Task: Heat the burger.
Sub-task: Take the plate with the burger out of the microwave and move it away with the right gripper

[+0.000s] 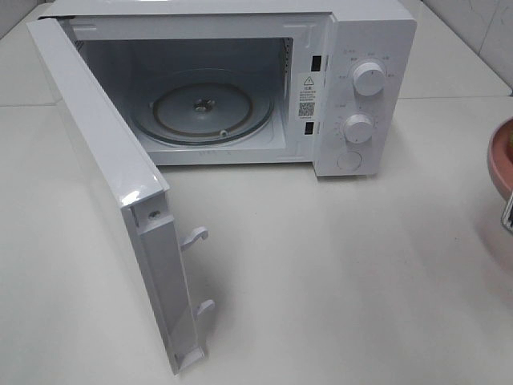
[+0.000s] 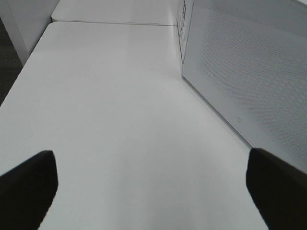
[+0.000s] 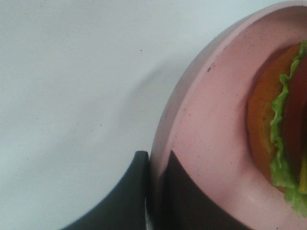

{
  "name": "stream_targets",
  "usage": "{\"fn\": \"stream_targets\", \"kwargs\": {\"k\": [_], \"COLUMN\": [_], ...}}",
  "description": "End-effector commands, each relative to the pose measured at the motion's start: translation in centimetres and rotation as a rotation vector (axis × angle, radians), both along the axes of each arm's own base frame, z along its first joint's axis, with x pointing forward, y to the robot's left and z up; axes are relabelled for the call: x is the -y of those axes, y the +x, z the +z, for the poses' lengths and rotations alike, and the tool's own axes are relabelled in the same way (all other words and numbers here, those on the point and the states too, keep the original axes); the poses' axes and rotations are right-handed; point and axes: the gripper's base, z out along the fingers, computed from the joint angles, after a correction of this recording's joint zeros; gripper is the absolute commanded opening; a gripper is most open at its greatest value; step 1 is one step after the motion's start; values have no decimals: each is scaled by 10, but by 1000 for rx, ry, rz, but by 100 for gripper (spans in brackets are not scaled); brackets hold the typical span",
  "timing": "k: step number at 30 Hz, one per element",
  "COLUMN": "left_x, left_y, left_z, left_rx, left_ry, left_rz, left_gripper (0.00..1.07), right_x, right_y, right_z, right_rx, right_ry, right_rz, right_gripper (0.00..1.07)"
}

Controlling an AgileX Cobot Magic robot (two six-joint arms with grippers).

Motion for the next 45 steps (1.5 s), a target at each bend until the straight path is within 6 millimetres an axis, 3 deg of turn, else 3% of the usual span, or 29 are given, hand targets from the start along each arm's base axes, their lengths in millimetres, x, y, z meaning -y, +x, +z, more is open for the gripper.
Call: {"fn": "stream_targets", "kwargs": {"k": [1,11,17,22,32,45], "left_x": [0,0,0,0,0,0], "left_y": [-3,-3,-3,-3,-3,-3], "left_z": [0,0,0,0,0,0], "left_rx": [15,15,15,15,15,15], "left_ry": [-1,-1,-1,-1,-1,-1], "left_rz": [1,1,1,1,1,1], "left_gripper": [100,100,100,100,100,100], "right_x": [4,35,40,40,44,57], "right_y": [7,18,24,32,55,59], "right_z": [5,-1,-9,-37,-64,-82], "right_rx": [70,134,120,50,8,-4], "right_ry": [-4,-75,-70,-17,33,86], "right_rz": [-21,-298,-407,-549,-685,-749], "right_gripper": [0,0,0,1,1,2]}}
